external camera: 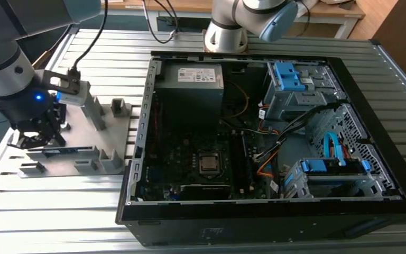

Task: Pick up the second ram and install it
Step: 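Pick up the second ram and move it above second insertion slot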

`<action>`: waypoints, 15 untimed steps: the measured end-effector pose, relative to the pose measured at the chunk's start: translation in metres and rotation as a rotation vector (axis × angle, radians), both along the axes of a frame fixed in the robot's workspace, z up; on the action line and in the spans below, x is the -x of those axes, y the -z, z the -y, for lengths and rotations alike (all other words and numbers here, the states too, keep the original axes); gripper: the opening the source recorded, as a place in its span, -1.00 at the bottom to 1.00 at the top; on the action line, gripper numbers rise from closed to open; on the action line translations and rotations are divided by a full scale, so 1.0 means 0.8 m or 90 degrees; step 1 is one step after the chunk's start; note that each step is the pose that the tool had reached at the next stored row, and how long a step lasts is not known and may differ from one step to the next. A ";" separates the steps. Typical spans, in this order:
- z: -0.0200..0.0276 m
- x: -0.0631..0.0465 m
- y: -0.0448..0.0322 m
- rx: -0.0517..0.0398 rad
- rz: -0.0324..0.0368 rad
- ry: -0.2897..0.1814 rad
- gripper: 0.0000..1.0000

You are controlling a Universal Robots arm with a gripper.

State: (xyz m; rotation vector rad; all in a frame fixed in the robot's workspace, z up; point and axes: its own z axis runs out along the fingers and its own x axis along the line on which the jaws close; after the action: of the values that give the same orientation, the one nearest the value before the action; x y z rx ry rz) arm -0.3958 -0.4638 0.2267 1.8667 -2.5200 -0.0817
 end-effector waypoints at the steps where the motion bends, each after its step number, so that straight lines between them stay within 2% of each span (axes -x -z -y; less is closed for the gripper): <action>1: 0.0000 0.000 0.0000 0.0000 0.0000 -0.007 -0.80; 15: 0.0000 0.000 0.0000 0.0000 0.0001 -0.108 -0.80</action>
State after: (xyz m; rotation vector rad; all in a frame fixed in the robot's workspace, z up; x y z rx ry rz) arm -0.3957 -0.4638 0.2266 2.0706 -2.3497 -0.0807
